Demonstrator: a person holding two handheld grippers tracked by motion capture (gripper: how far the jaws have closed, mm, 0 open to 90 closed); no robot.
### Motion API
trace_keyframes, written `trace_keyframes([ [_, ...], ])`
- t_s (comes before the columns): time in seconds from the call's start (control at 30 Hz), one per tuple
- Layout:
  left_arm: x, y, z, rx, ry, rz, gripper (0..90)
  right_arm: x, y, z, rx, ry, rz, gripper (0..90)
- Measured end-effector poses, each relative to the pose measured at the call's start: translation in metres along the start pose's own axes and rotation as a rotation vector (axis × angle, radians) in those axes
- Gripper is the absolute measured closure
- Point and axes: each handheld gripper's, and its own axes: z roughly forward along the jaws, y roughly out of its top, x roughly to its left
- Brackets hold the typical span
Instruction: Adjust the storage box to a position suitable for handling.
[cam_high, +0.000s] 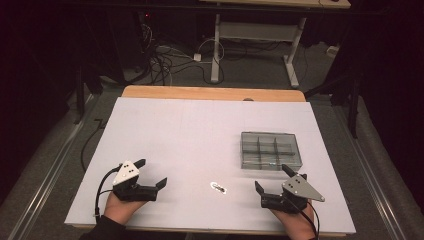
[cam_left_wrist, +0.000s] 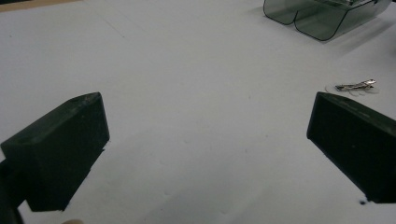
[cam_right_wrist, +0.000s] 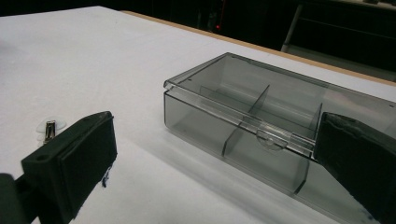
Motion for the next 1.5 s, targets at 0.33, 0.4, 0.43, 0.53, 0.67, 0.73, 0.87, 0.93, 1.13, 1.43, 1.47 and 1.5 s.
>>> trace_keyframes([
  [0.33,0.001,0.001,0.001,0.013,-0.018,-0.026,0.0,0.001,0.0,-0.002,-0.01,0.011,0.003,0.0],
  [0.4,0.002,0.001,0.0,0.01,-0.016,-0.034,0.0,0.001,0.001,-0.002,-0.026,0.014,0.01,0.0],
  [0.43,0.003,0.0,0.0,0.008,-0.015,-0.038,0.0,0.001,0.001,-0.002,-0.025,0.016,0.012,0.0],
  [0.53,0.003,0.0,-0.001,0.002,-0.013,-0.041,0.0,0.002,0.001,-0.001,-0.023,0.022,0.013,0.0],
  [0.67,0.007,0.0,-0.004,-0.031,-0.006,-0.062,0.0,0.003,0.001,-0.001,-0.016,0.029,0.013,0.0],
  [0.73,0.007,0.0,-0.004,-0.027,-0.005,-0.056,0.0,0.003,0.001,0.0,-0.013,0.031,0.012,0.0],
  [0.87,0.006,0.0,-0.001,-0.006,-0.001,-0.041,0.0,0.001,0.0,-0.001,-0.007,0.029,0.012,0.0],
  [0.93,0.006,0.0,-0.001,0.001,-0.004,-0.036,0.0,0.0,0.0,-0.001,-0.006,0.024,0.017,0.0],
  [1.13,0.004,0.001,0.0,0.007,-0.002,-0.022,0.0,-0.008,-0.001,-0.003,0.001,0.014,0.032,0.0],
  [1.43,0.004,0.001,0.0,0.01,-0.005,-0.015,0.0,-0.021,-0.005,-0.008,0.016,-0.02,0.05,0.0],
  [1.47,0.004,0.0,0.0,0.009,-0.005,-0.014,0.0,-0.023,-0.005,-0.009,0.016,-0.025,0.054,0.0],
  [1.5,0.004,0.0,0.0,0.011,-0.004,-0.011,0.0,-0.026,-0.004,-0.011,0.014,-0.032,0.052,0.0],
])
